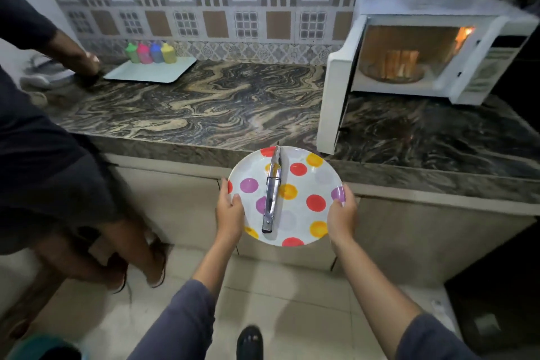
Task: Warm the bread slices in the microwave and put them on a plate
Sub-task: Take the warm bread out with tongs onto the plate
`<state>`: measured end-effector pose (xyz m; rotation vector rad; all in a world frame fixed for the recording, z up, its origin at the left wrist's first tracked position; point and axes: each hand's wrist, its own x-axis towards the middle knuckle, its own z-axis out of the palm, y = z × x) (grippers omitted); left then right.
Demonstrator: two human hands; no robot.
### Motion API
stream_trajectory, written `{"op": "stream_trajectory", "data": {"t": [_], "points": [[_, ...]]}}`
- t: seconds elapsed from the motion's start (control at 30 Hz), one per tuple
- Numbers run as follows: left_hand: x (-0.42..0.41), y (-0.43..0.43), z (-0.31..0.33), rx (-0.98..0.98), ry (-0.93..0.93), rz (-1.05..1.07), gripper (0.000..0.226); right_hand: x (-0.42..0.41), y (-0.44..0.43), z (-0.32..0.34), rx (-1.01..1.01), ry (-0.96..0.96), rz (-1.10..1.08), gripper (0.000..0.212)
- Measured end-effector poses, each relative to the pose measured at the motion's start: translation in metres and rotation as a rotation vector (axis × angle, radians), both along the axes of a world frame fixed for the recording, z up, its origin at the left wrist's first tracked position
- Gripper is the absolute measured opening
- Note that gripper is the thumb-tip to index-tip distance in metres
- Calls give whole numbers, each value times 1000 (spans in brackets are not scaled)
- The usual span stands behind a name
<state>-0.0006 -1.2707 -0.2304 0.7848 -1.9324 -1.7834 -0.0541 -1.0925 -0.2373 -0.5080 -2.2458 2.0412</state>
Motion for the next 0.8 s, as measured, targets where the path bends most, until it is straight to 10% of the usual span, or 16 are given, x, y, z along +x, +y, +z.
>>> {"op": "stream_trajectory", "data": {"t": [0.47, 0.8], "points": [[-19, 221, -26, 92, -22, -341, 43, 35, 224, -14, 62, -88, -358, 47], [-161, 316, 0, 148, 24, -439, 47, -83, 317, 18, 82, 36, -472, 37]]}}
